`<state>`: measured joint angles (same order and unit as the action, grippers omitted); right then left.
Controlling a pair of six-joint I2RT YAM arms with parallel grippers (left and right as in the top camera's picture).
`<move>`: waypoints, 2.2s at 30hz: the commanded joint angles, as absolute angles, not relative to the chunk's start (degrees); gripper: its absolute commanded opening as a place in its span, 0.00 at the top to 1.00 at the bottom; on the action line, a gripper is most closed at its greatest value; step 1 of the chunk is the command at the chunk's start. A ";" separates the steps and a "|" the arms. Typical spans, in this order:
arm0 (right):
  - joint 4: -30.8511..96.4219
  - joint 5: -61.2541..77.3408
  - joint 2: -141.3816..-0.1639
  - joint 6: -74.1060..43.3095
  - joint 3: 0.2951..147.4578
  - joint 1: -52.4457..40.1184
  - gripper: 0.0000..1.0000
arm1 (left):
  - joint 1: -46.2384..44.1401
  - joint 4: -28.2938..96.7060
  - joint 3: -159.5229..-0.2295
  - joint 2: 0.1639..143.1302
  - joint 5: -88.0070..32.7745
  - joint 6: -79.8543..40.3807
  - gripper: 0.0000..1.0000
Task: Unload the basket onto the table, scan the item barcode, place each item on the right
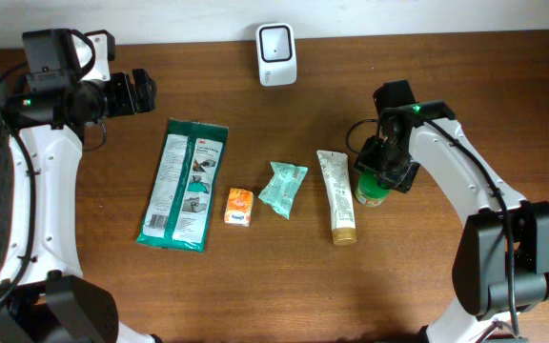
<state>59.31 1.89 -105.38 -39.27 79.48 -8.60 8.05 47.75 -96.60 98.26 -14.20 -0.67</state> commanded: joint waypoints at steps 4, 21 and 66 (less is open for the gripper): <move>59.16 0.78 -105.49 -39.88 78.37 -8.71 0.37 | 8.05 47.68 -97.80 97.69 -14.81 -0.43 0.01; 63.22 0.80 -105.49 -39.42 78.30 -8.60 0.31 | 8.05 47.68 -97.80 97.69 -14.81 -0.43 0.01; 52.97 12.51 -105.49 -23.35 98.15 -18.74 0.42 | 8.05 47.68 -97.80 97.69 -14.81 -0.43 0.01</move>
<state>49.30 9.39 -105.78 -20.93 96.75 -18.59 8.05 47.77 -96.60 98.26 -14.20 -0.67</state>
